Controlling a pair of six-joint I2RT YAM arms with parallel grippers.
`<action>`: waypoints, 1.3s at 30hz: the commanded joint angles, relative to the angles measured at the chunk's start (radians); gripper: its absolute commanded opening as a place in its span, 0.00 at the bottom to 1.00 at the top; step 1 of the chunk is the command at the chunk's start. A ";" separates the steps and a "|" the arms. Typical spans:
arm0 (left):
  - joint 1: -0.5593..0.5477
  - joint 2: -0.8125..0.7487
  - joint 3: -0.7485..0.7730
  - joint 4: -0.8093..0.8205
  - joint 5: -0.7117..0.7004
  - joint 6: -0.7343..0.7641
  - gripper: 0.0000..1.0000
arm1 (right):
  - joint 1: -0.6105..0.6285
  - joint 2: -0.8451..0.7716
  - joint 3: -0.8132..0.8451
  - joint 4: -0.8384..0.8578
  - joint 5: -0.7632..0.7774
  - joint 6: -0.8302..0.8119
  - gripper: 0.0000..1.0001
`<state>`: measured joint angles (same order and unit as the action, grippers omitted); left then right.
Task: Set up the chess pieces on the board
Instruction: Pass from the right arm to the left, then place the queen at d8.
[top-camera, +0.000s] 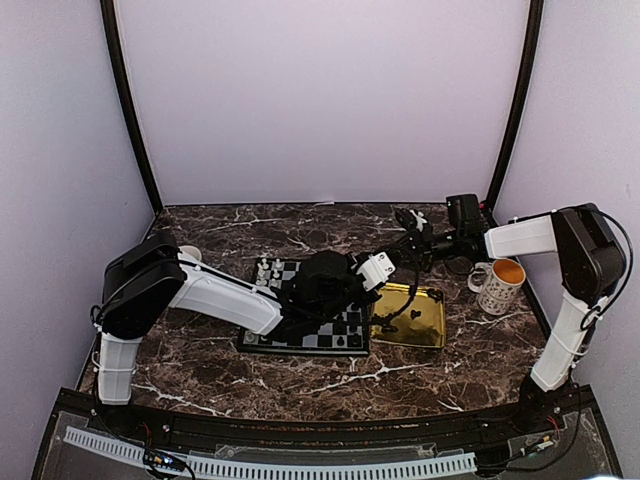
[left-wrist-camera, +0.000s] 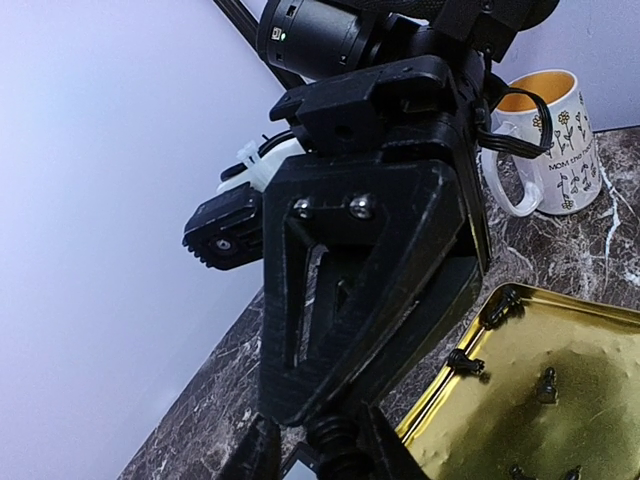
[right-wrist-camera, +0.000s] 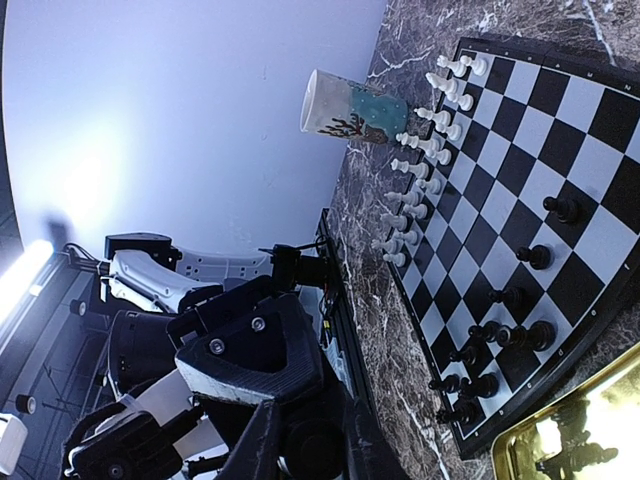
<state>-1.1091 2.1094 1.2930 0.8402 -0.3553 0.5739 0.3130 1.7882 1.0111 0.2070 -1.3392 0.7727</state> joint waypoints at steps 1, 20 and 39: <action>-0.005 -0.034 -0.003 0.055 0.023 -0.021 0.26 | 0.006 -0.006 -0.008 0.021 -0.008 0.002 0.19; -0.023 -0.037 -0.033 0.140 -0.008 -0.004 0.21 | 0.007 -0.004 -0.011 0.074 -0.013 0.056 0.19; -0.007 -0.189 0.045 -0.459 0.040 -0.189 0.01 | -0.166 -0.006 0.270 -0.676 0.196 -0.771 0.44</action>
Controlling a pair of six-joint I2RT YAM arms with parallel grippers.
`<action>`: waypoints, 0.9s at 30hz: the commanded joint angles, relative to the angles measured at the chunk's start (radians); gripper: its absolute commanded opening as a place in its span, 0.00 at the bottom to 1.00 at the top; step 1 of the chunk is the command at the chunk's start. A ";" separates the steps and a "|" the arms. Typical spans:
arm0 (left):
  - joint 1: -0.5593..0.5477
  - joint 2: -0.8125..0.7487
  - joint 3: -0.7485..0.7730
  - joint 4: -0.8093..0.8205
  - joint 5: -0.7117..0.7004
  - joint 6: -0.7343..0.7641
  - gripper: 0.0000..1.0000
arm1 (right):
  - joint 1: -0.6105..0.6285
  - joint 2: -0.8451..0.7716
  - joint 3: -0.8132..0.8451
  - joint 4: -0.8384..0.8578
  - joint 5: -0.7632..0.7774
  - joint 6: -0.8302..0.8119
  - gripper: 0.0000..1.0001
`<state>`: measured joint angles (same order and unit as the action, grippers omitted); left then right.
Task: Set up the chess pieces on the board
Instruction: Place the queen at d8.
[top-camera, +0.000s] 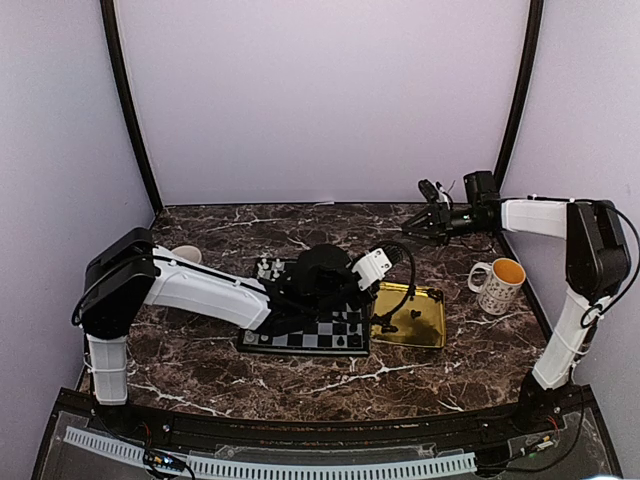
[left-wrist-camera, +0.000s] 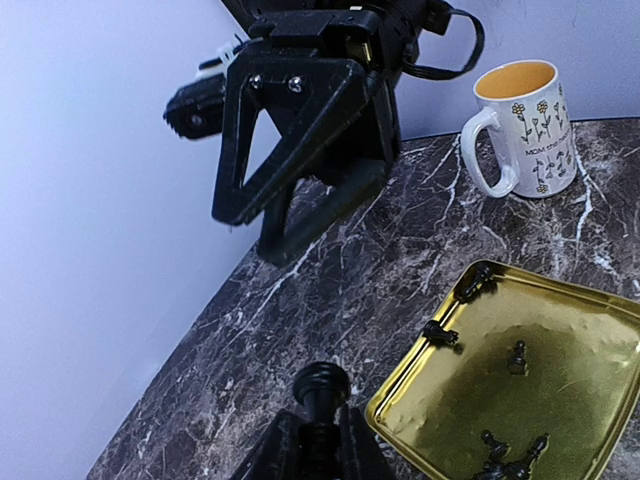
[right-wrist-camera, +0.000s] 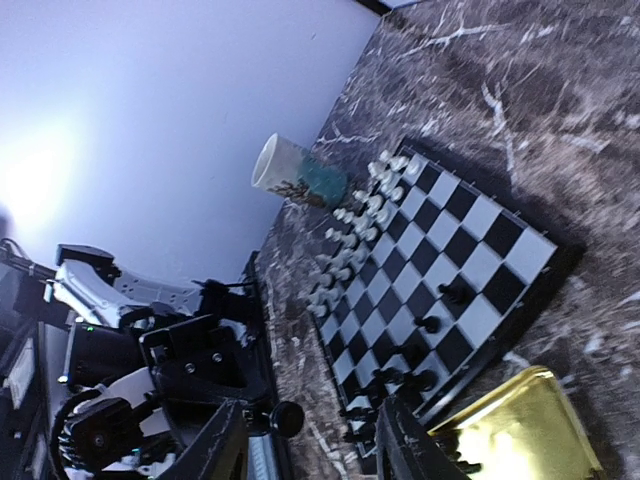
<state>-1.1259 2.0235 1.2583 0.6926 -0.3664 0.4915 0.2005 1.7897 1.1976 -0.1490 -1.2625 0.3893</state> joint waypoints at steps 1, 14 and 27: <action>0.020 -0.104 0.119 -0.414 0.073 -0.133 0.01 | -0.060 -0.019 0.083 -0.343 0.149 -0.429 0.44; 0.203 0.027 0.568 -1.144 0.408 -0.372 0.04 | -0.081 -0.120 0.046 -0.422 0.320 -0.646 0.43; 0.207 0.280 0.888 -1.442 0.359 -0.245 0.06 | -0.089 -0.107 0.070 -0.481 0.305 -0.696 0.40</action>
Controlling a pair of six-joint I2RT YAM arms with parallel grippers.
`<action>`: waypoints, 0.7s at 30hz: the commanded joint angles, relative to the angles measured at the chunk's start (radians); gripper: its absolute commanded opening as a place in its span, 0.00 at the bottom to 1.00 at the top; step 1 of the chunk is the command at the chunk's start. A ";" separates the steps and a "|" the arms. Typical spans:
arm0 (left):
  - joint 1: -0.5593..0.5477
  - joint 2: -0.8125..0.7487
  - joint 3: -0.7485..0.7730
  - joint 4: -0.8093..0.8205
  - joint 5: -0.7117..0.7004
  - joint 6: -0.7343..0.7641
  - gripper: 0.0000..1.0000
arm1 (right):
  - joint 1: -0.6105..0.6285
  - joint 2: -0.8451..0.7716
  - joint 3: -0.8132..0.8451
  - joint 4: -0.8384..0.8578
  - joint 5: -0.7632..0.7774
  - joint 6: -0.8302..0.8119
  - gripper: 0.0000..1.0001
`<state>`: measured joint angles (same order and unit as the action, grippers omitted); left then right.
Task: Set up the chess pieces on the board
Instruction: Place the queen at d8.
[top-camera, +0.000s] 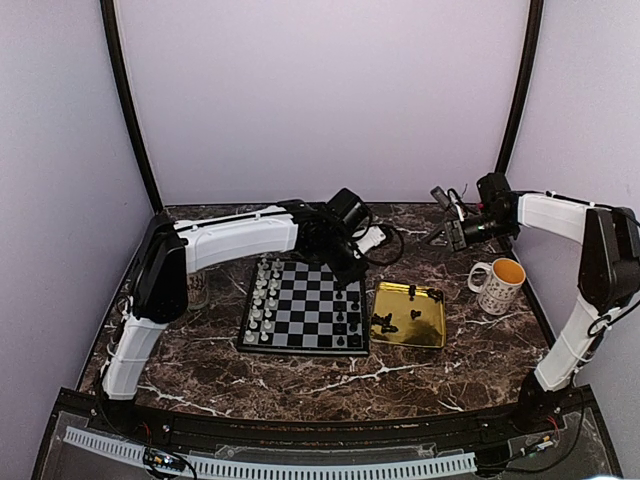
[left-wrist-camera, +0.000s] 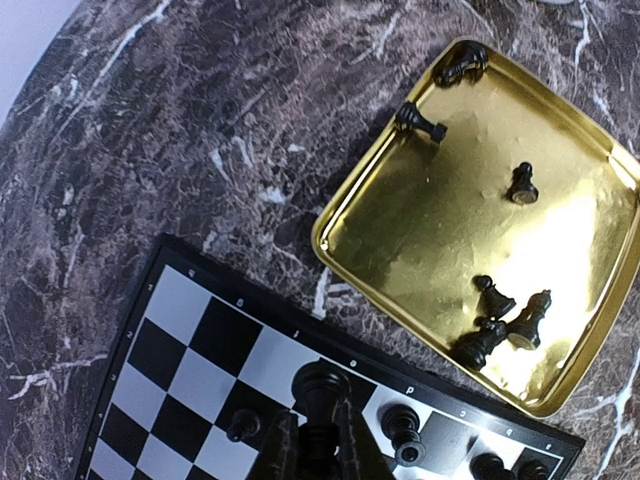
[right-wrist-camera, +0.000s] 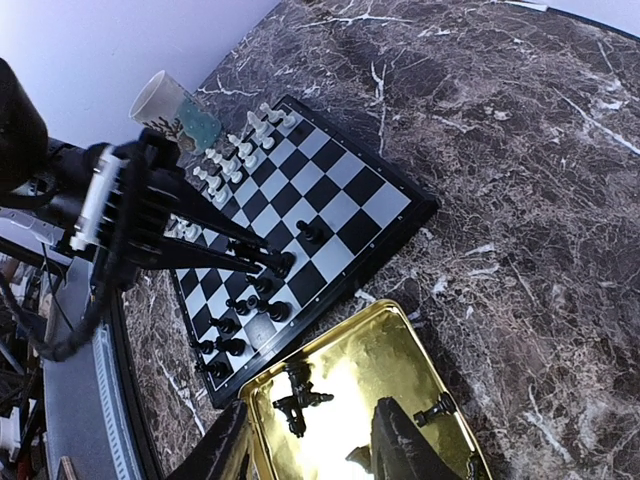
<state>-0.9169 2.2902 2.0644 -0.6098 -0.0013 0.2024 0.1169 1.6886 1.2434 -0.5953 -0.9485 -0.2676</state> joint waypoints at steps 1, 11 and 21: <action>-0.002 0.027 0.095 -0.153 -0.001 0.048 0.06 | -0.005 -0.005 0.026 -0.040 -0.011 -0.045 0.40; -0.002 0.085 0.154 -0.197 0.022 0.056 0.08 | -0.008 -0.005 0.028 -0.062 -0.039 -0.074 0.40; -0.002 0.101 0.166 -0.213 0.020 0.100 0.09 | -0.007 0.013 0.035 -0.080 -0.063 -0.086 0.40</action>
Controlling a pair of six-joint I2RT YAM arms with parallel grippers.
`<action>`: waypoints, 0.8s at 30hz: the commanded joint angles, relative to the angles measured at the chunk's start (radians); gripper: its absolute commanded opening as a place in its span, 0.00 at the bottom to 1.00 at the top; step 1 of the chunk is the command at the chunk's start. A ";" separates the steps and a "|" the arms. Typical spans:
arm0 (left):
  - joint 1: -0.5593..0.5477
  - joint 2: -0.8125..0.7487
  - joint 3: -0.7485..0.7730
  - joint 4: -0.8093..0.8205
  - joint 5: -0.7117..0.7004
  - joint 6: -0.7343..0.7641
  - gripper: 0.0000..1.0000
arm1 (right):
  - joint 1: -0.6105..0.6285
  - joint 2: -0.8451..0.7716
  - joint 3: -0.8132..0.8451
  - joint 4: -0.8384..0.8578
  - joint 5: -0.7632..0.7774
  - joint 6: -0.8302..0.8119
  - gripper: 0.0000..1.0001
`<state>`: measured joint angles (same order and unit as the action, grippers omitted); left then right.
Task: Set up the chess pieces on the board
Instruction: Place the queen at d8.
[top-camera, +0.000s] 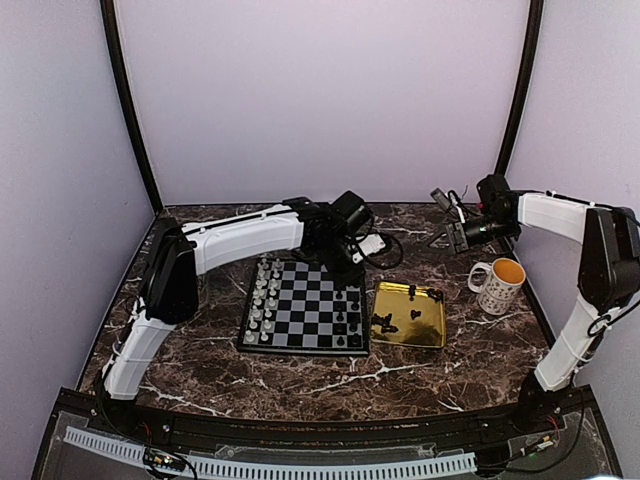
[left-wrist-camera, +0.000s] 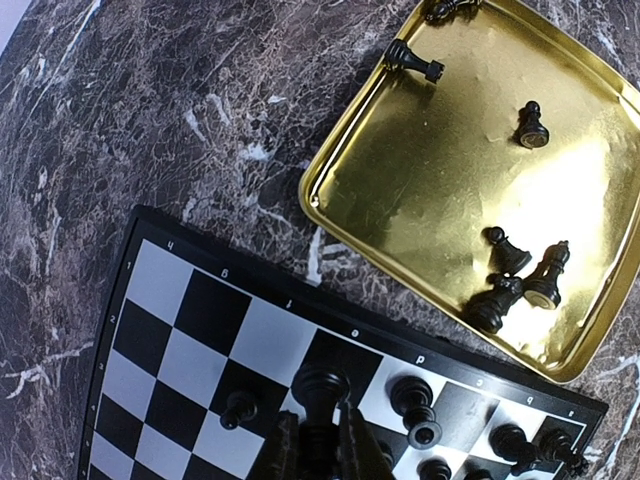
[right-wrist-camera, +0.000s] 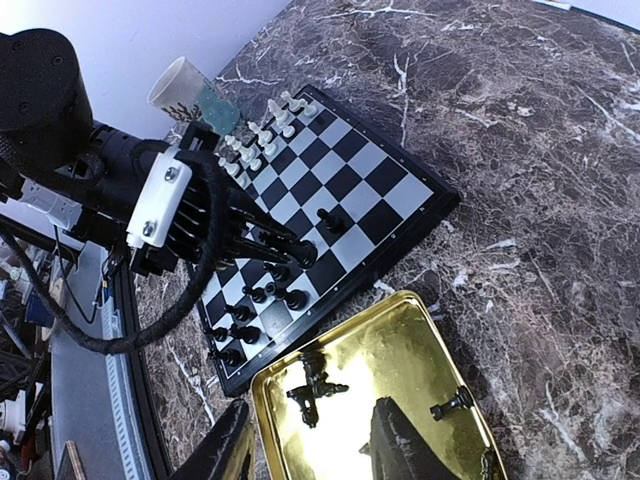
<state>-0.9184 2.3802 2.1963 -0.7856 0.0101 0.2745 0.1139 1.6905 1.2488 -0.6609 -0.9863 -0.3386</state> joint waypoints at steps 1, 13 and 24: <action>0.000 0.018 0.039 -0.041 0.010 0.029 0.09 | -0.005 0.011 0.030 -0.016 -0.027 -0.016 0.39; 0.000 0.066 0.076 -0.056 0.004 0.029 0.09 | -0.005 0.024 0.037 -0.036 -0.046 -0.028 0.38; -0.002 0.068 0.086 -0.086 0.001 0.034 0.11 | -0.005 0.029 0.040 -0.045 -0.053 -0.035 0.37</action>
<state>-0.9184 2.4592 2.2509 -0.8291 0.0105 0.2970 0.1139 1.7073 1.2621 -0.7021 -1.0183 -0.3618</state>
